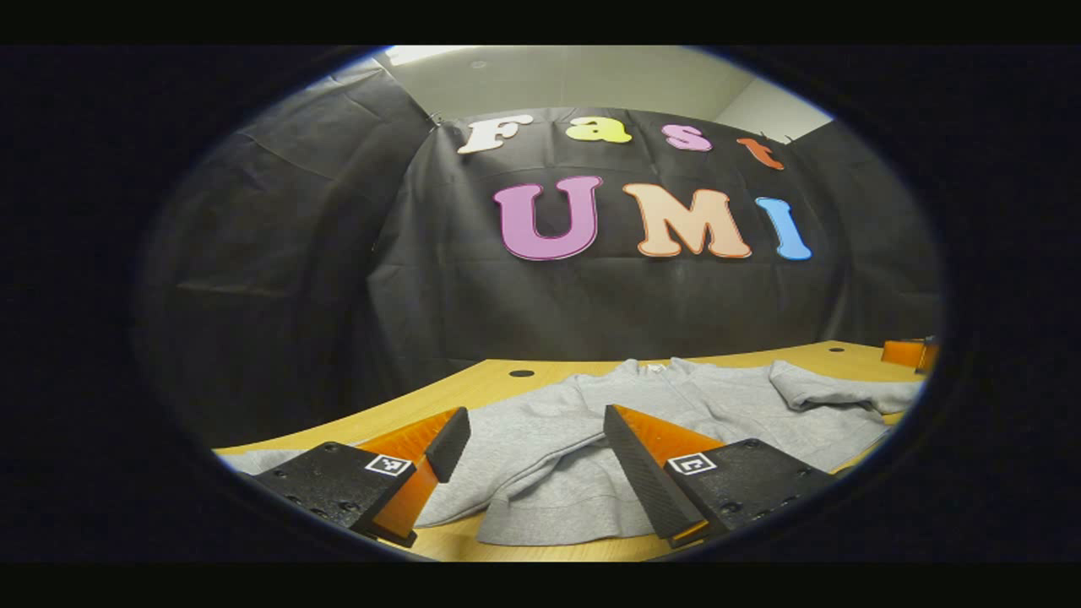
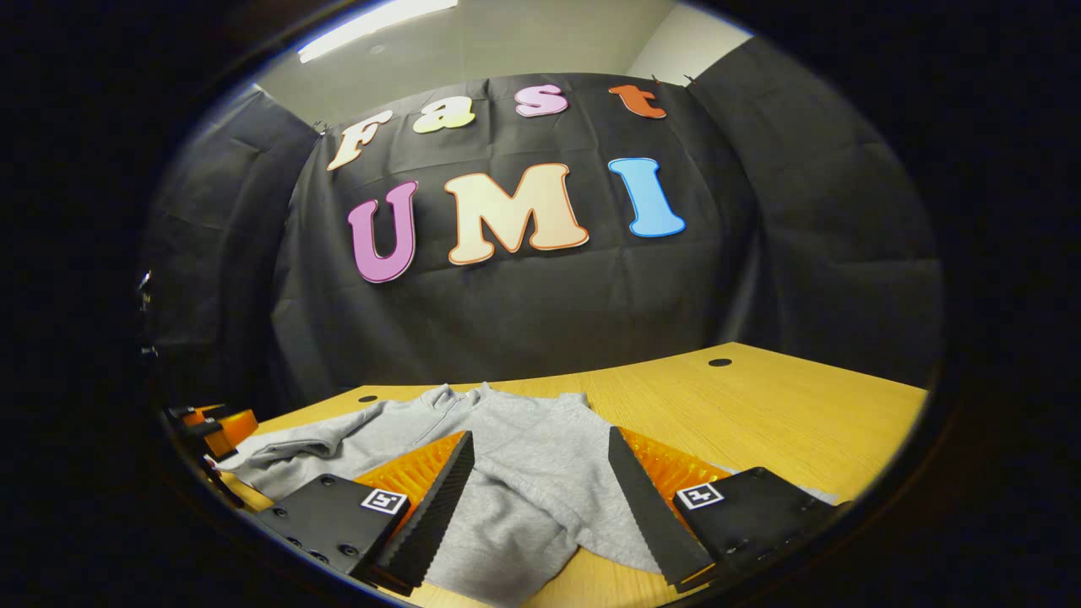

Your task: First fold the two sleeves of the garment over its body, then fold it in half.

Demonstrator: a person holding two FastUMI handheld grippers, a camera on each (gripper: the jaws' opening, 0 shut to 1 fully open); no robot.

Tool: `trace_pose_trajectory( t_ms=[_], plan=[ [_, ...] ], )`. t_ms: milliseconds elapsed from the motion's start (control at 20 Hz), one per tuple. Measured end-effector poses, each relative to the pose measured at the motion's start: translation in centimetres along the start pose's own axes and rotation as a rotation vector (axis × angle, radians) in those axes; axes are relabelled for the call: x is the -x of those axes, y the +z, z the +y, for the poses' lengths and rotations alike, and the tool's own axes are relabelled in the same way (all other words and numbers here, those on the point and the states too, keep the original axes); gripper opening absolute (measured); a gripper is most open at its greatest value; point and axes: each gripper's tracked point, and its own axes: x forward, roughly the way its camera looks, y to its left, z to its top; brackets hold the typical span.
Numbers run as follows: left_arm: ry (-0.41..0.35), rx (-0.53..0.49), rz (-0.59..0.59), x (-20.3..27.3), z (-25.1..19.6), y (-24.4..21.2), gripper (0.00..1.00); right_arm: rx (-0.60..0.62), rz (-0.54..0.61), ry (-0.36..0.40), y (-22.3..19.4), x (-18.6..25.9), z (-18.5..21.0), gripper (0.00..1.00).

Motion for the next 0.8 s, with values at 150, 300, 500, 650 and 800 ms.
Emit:
trace_pose_trajectory(
  t_ms=[150, 300, 500, 650, 800],
  plan=[
    [-0.010, -0.001, -0.001, 0.1, -0.2, 0.1, 0.93, 0.040, 0.058, -0.030, 1.5, 0.5, -3.3, 0.98],
    [-0.010, -0.001, -0.001, 0.1, -0.2, 0.0, 0.94, 0.066, 0.160, -0.043, 0.8, 1.4, -5.7, 0.97],
    [-0.010, -0.001, -0.001, 0.0, -0.2, 0.1, 0.93, 0.036, 0.270, -0.041, -0.7, 2.6, -7.3, 0.97],
    [-0.009, -0.001, 0.000, 0.0, -0.2, 0.2, 0.93, 0.067, 0.351, -0.061, -2.3, 3.4, -9.0, 0.97],
    [-0.009, -0.001, -0.001, 0.1, -0.2, 0.1, 0.93, 0.080, 0.435, -0.076, -4.1, 4.3, -10.2, 0.98]
  ],
)
